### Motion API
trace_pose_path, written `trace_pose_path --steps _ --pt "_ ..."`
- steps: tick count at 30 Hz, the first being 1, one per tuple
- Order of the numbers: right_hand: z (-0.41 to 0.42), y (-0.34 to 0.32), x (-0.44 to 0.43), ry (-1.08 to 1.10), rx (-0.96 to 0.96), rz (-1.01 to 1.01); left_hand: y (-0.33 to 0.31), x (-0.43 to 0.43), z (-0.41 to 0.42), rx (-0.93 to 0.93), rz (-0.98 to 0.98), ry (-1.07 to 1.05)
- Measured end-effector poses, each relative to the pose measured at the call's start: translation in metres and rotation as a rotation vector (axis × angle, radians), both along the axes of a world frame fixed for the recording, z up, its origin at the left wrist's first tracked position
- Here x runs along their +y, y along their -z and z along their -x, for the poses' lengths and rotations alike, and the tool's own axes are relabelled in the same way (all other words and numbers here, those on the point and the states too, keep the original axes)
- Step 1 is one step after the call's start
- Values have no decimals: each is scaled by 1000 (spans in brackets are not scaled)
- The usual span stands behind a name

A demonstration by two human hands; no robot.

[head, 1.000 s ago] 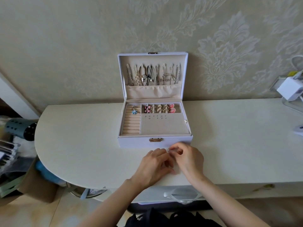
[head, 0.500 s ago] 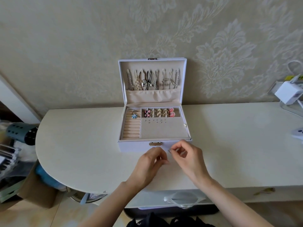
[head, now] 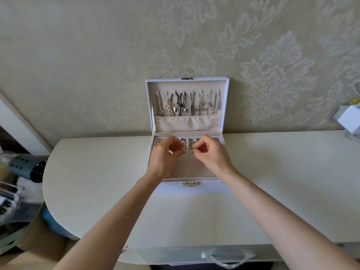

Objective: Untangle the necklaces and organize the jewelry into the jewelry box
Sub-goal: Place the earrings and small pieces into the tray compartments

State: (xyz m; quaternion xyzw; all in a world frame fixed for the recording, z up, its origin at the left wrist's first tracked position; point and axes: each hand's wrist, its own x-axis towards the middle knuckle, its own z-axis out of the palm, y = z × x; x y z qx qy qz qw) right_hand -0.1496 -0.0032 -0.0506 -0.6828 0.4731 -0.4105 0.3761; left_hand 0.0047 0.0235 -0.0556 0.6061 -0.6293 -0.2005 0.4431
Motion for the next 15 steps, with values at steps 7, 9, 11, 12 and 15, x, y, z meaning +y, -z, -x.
trace_pose_path --steps 7,9,11,12,15 --pt "-3 12 -5 -73 -11 52 15 0 -5 20 -47 -74" --pt "-3 13 -4 -86 -39 52 12 0 -5 72 -20 -76" --pt "-2 13 -4 -82 -56 57 12 0 -3 67 -11 -60" --pt "-3 13 -4 -80 -55 65 12 0 -3 50 -8 -54" --pt "-3 13 -4 -86 -51 91 14 0 -2 33 9 -57"
